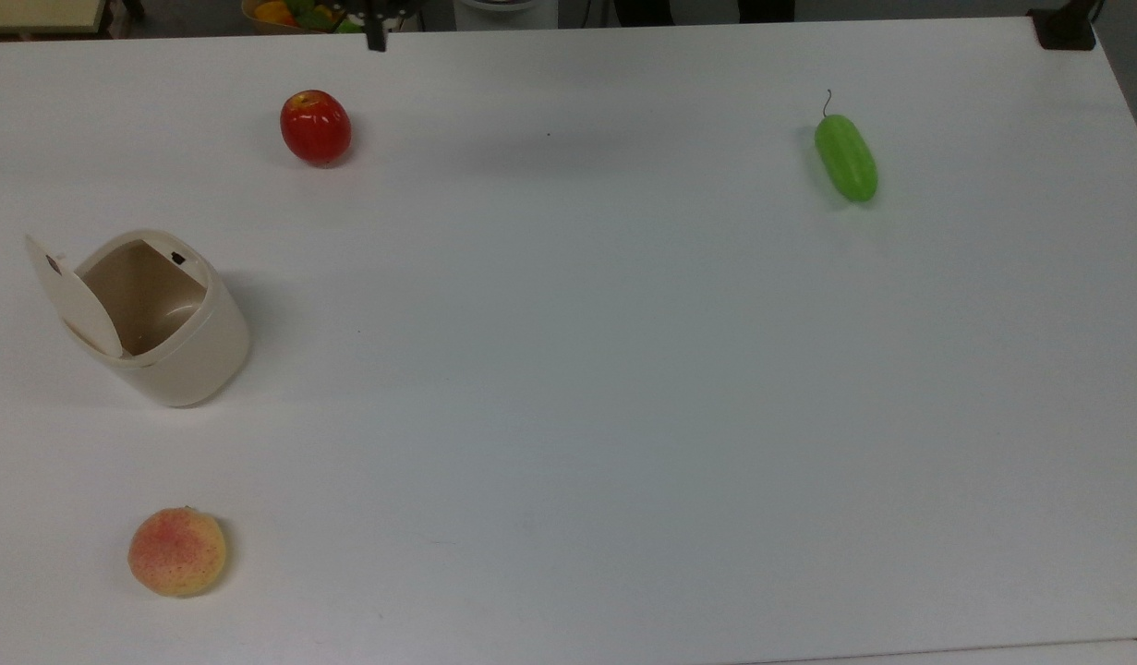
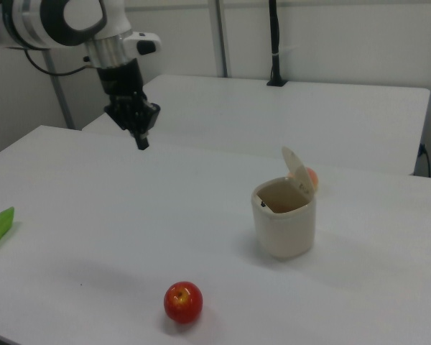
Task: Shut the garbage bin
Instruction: 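Move the gripper toward the open lid of the cream bin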
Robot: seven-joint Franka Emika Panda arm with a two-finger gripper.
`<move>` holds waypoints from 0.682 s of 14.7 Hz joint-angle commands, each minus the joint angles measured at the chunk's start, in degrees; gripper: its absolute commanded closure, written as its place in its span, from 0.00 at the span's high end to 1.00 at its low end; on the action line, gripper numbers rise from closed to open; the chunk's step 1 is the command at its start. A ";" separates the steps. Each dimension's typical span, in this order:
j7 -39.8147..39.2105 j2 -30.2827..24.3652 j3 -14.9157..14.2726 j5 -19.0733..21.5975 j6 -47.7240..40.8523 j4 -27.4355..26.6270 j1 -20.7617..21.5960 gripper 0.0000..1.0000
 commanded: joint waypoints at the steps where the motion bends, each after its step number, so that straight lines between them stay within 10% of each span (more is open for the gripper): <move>1: 3.23 1.80 -0.25 -0.44 6.09 0.12 -3.67 0.00; 10: 10.18 8.48 -0.25 -0.53 28.57 1.00 -15.09 0.00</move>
